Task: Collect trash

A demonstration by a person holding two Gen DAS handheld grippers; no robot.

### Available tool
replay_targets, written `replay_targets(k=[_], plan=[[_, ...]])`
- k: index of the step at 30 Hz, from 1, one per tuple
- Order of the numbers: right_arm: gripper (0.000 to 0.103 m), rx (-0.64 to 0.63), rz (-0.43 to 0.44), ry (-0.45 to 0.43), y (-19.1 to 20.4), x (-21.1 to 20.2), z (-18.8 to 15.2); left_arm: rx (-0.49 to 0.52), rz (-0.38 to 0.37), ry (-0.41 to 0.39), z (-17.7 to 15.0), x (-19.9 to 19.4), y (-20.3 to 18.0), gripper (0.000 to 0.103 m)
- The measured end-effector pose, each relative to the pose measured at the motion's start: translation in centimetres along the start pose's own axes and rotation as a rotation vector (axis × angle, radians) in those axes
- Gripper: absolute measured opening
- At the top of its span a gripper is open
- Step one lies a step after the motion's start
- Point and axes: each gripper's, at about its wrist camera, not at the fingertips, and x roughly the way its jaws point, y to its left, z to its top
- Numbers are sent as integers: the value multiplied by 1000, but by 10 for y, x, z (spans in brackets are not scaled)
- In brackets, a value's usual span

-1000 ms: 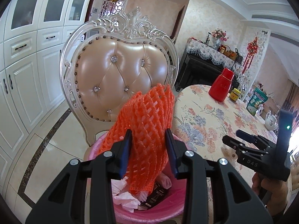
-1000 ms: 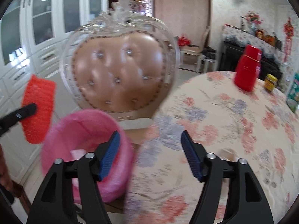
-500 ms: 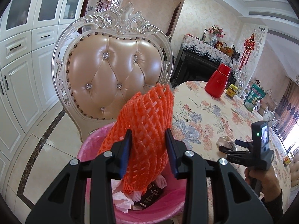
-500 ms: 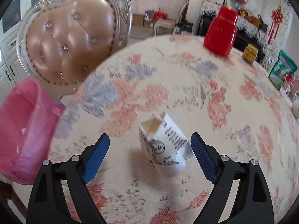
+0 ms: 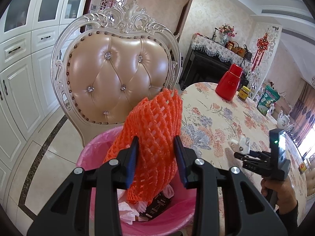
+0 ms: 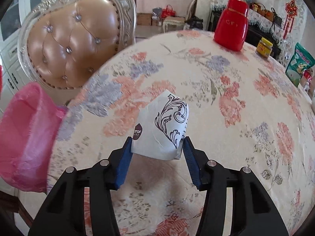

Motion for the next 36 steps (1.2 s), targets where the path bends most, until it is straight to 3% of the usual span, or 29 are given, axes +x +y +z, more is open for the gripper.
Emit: replay_targets(k=[14,23,36], plan=[[49,-95,164,-175,83,-80,25,-13,15,-21,-1,-11,6,35],[49,-158,227,-183,133,-89,28,-33,25,-31,-3,-20,17,35],[50,-201,299,-162,175,-83,27,-59,30,-37,-2,-24,30,37]])
